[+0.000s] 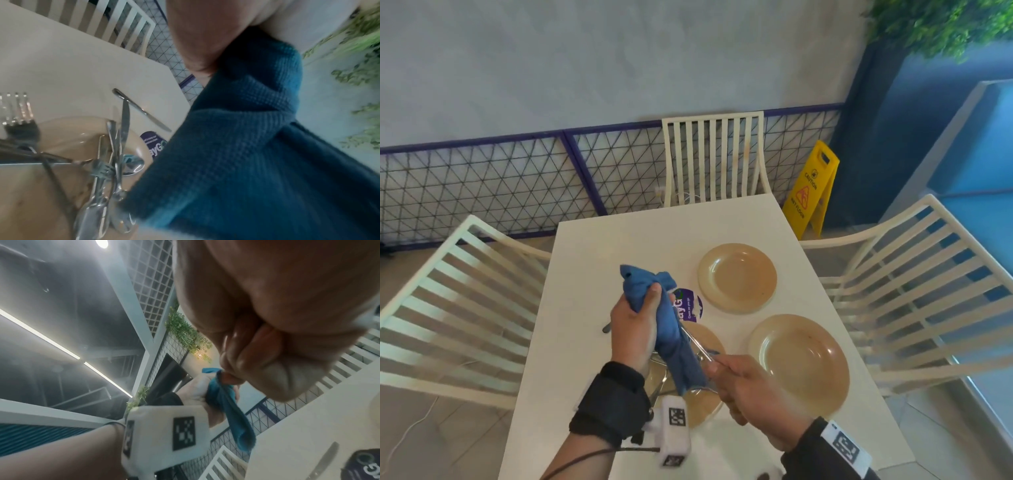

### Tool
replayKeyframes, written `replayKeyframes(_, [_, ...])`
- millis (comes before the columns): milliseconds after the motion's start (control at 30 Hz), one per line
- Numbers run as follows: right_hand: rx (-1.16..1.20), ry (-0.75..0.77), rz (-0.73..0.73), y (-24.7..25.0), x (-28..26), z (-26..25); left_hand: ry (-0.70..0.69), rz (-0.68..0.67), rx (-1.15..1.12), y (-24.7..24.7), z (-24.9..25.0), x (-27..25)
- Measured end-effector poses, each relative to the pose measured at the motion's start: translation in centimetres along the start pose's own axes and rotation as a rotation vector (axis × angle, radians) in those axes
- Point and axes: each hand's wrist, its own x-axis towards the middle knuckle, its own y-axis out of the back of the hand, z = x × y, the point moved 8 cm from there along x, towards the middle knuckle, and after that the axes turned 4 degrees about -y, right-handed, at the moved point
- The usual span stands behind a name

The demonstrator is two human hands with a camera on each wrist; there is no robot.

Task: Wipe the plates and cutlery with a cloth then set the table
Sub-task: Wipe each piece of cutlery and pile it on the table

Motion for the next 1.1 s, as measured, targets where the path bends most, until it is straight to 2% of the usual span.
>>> replayKeyframes(67, [0.006, 0.027, 0.020, 0.3, 0.0, -0.1, -0.018, 0.082, -0.131, 0.9, 1.0, 0.3])
replayKeyframes(133, [0.029, 0.028, 0.041, 0.5, 0.2, 0.1, 0.032, 0.118, -0.380, 2.0, 1.2, 0.6])
replayKeyframes(200, [0.074, 0.010, 0.048, 0.7, 0.5, 0.4, 0.132, 0.056, -0.591, 2.3, 0.8, 0.3])
replayKeyframes(267, [0.111, -0.017, 0.024, 0.2, 1.2, 0.5, 0.236, -0.037, -0.649, 1.4, 0.1, -1.1])
replayKeyframes(333, [0.095, -0.049, -0.021, -1.3, 2.5, 0.7, 0.322, -0.139, -0.569, -0.4, -1.0, -3.4])
replayKeyframes(400, [0.039, -0.092, -0.057, -3.0, 3.8, 1.3, 0.355, -0.221, -0.360, -1.7, -2.9, -4.9])
replayKeyframes(500, [-0.161, -0.094, -0.100, -3.4, 5.2, 1.8, 0.305, -0.212, -0.154, -1.1, -4.3, -4.6])
replayKeyframes(533, [-0.213, -0.083, -0.085, -2.5, 5.6, 1.8, 0.276, -0.211, -0.106, -0.4, -4.4, -4.0])
replayKeyframes(600, [-0.257, -0.027, 0.051, 0.2, 6.5, 0.9, 0.223, -0.273, 0.017, 0.6, -4.2, -3.3])
replayKeyframes(667, [-0.228, 0.062, 0.140, 1.0, 7.5, -1.0, 0.174, -0.373, 0.138, 1.0, -4.3, -3.1])
replayKeyframes(767, [-0.150, 0.140, 0.092, -2.0, 10.7, -3.0, 0.125, -0.439, 0.266, 1.3, -4.8, -2.6])
replayKeyframes(833, [-0.189, 0.187, 0.151, -2.9, 13.0, -3.8, 0.119, -0.456, 0.294, 1.8, -5.0, -2.5])
replayKeyframes(900, [-0.177, 0.167, 0.182, -3.1, 14.9, -3.7, 0.126, -0.460, 0.313, 3.1, -5.2, -1.8])
replayKeyframes(1000, [0.073, 0.075, 0.157, -3.9, 16.8, -2.3, 0.130, -0.535, 0.424, 5.1, -5.6, 0.0])
replayKeyframes(1100, [0.251, 0.034, 0.233, -4.3, 19.0, -1.9, 0.121, -0.594, 0.471, 6.5, -6.2, 1.3])
